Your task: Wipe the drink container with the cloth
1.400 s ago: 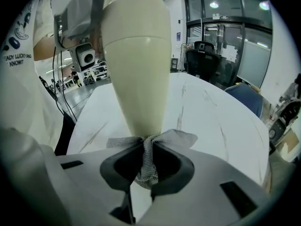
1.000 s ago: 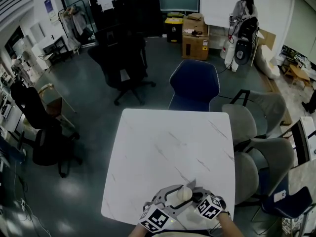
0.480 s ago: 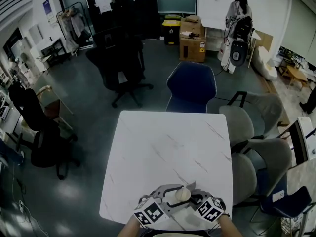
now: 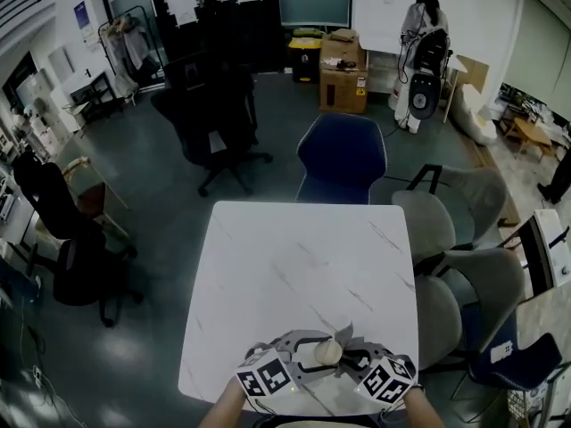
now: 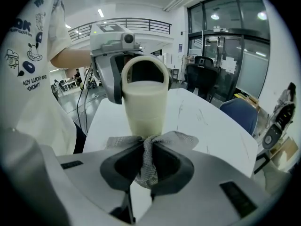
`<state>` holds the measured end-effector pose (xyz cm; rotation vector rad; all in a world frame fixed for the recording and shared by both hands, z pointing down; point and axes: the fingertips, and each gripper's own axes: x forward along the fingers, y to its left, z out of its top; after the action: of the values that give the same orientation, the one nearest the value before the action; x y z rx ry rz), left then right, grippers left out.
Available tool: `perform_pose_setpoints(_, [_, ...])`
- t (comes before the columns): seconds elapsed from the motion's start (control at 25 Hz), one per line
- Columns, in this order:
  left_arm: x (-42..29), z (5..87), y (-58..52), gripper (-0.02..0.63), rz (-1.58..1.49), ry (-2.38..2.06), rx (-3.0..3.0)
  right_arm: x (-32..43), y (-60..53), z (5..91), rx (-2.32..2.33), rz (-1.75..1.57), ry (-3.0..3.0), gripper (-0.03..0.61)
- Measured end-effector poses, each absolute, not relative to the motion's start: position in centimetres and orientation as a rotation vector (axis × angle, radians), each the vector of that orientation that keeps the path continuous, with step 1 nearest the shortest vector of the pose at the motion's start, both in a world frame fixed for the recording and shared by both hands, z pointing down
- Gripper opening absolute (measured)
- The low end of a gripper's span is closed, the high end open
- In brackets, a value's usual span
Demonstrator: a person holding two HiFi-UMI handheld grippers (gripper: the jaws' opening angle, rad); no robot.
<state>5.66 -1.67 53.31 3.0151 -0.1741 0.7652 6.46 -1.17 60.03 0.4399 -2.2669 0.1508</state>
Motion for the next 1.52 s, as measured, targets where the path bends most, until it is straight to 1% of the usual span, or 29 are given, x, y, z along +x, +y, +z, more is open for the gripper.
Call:
perform_pose_setpoints(0.32, [5.9, 53.2, -1.5, 0.265, 0.811, -0.024, 3.018, 6.7, -1.2, 57.6, 0.419, 0.085, -2.269, 0.048])
perform_pose_setpoints(0.92, [6.2, 52.5, -1.4, 0.265, 0.743, 0.076, 3.062, 6.7, -1.3, 54.4, 0.391, 0.006, -2.298, 0.048])
perform_pose_setpoints(1.16, [6.2, 52.7, -1.3, 0.265, 0.733, 0.076, 3.059, 6.7, -1.3, 55.3, 0.361, -0.027, -2.265, 0.048])
perform_pose_setpoints(1.52, [6.2, 52.5, -1.5, 0.265, 0.716, 0.061, 3.056, 6.7, -1.3, 58.4, 0.374, 0.024, -2.219, 0.048])
